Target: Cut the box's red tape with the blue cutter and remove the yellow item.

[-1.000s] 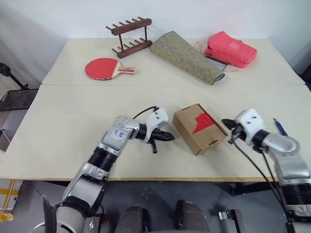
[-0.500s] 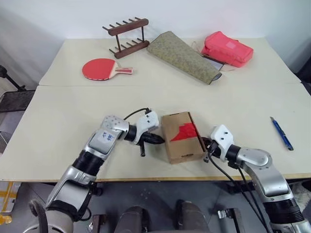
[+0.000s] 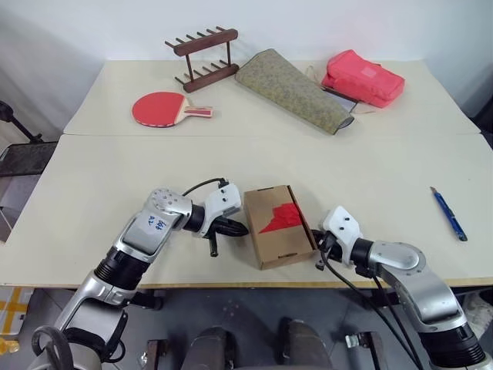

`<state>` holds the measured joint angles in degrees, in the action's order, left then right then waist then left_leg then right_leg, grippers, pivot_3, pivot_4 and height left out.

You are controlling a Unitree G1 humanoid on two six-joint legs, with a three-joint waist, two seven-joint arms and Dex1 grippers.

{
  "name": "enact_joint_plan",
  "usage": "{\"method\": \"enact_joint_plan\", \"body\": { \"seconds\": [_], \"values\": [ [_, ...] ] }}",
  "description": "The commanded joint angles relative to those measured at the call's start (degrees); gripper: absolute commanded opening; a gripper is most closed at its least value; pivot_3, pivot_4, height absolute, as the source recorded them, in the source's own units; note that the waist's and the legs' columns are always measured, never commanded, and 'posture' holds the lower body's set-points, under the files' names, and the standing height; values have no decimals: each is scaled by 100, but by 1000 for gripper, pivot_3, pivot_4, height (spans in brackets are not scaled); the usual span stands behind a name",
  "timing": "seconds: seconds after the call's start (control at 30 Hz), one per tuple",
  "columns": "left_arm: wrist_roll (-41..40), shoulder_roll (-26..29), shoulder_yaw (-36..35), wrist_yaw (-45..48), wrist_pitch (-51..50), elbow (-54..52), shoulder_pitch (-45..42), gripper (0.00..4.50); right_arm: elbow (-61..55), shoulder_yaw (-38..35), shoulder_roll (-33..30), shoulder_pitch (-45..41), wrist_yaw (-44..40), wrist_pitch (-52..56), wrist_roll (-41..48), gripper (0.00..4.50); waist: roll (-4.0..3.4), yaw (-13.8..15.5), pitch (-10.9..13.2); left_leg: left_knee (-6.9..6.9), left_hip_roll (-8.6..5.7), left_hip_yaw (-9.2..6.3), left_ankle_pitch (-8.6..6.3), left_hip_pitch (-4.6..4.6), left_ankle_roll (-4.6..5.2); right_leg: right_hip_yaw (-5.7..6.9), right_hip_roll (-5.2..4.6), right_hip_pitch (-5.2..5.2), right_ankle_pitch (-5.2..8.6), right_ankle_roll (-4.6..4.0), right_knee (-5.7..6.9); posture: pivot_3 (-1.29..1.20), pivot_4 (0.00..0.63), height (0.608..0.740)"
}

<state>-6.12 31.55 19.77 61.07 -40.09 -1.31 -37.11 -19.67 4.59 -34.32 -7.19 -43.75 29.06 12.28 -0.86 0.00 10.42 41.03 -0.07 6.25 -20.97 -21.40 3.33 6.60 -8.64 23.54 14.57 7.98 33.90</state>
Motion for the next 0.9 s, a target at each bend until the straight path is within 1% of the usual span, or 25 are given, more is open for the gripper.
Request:
{"method": "enact_joint_plan", "body": {
  "seconds": [0.03, 0.1, 0.13, 0.2, 0.23, 0.3, 0.37, 0.43, 0.5, 0.53, 0.6, 0.63, 0.7, 0.8, 0.9],
  "values": [
    [29, 178, -52, 92, 241, 1, -169, 0, -210, -259, -214, 152, -36, 102, 122, 45, 0, 14, 0, 0, 0, 0, 0, 0, 0, 0, 0, 1, 0, 0, 0, 0, 150, 740],
    [-4, 232, -74, 140, 269, 86, -245, 0, -262, -424, -347, 246, -73, 150, 205, 45, 0, 18, 0, -1, -2, -2, -2, 0, 2, 1, -3, 0, 0, 0, -1, 0, 150, 740],
    [8, 325, -69, 245, 376, 158, -324, 0, -362, -642, -485, 367, -186, 199, 353, 45, 1, 27, 0, -1, -3, -1, -2, 0, 3, 0, -4, 0, 0, 0, -2, 0, 150, 740],
    [-44, 574, -70, 634, 620, 216, -474, 0, -712, -1392, -688, 587, -449, 935, 1231, 45, 4, 63, 3, 0, -4, -1, -3, -10, 5, 2, -5, 6, 0, 0, -4, 0, 150, 740],
    [-209, 647, -143, 852, 580, 181, -556, 0, -900, -1688, -828, 655, -611, 1252, 1651, 199, 6, 66, 4, -2, -2, -1, -3, -10, 5, 2, -3, 8, 0, 0, -5, 0, 150, 740],
    [-843, 613, -448, 1253, 184, 17, -774, 0, -1096, -2289, -1057, 415, -601, 2133, 2553, 589, 7, 73, 6, -2, -1, 2, -5, -11, 5, 2, -4, 12, 0, 0, -4, 0, 150, 740],
    [-1225, 472, -669, 1394, 62, -37, -984, 0, -1100, -2660, -1290, 12, -439, 3064, 3336, 1192, 10, 74, 9, 6, 3, 0, -4, -16, 6, 3, -5, 12, 0, 0, -5, 0, 150, 740],
    [-1366, 147, -779, 1149, -46, 61, -1229, 0, -984, -2768, -1473, -442, -337, 3781, 4009, 1899, 11, 72, 7, 13, 4, -6, -5, -13, 10, 1, -16, 5, -2, -4, -5, 0, 150, 740],
    [-1478, -278, -777, 871, -199, 122, -1401, 0, -675, -2650, -1500, -1081, -51, 4463, 4381, 2582, 12, 77, 8, 11, 6, -23, -6, -5, 7, -19, -37, -8, 2, -12, -4, 0, 150, 740],
    [-1376, -388, -656, 795, -132, 142, -1394, 0, -542, -2556, -1430, -1320, 93, 4604, 4418, 2888, 11, 85, 8, 11, 5, -23, -6, -7, 7, -18, -61, -6, 2, -13, -4, 0, 150, 740],
    [-1021, -506, -321, 637, 103, 242, -1304, 0, -319, -2245, -1311, -1671, 326, 4691, 4284, 3383, 11, 86, 7, 4, -5, -22, -4, -9, 9, -10, -72, -1, 3, -14, -2, 0, 150, 740],
    [-826, -580, -175, 480, 233, 350, -1249, 0, -217, -1911, -1343, -1782, 436, 4667, 4024, 3383, 11, 85, 7, 2, -9, -21, -4, -11, 8, -4, -69, 1, 3, -14, -1, 0, 150, 740],
    [-612, -670, -36, 279, 397, 526, -1212, 0, -57, -1506, -1332, -1920, 605, 4572, 3697, 3383, 11, 87, 7, -7, -18, -9, -4, -11, 9, 27, -41, 7, 2, -12, -4, 0, 150, 740],
    [-482, -726, 65, 130, 455, 644, -1210, 0, 254, -1269, -1099, -2129, 862, 4450, 3430, 3383, 12, 90, 8, -7, -17, -1, -5, -26, 11, 44, -32, 21, 1, -10, -4, 0, 150, 740],
    [-471, -692, 100, 116, 452, 559, -1127, 0, 553, -1087, -923, -2312, 934, 4330, 3202, 3383, 12, 113, 8, -2, -16, 4, -5, -35, 12, 49, -27, 26, -2, -5, -6, 0, 150, 740]
  ]
}}
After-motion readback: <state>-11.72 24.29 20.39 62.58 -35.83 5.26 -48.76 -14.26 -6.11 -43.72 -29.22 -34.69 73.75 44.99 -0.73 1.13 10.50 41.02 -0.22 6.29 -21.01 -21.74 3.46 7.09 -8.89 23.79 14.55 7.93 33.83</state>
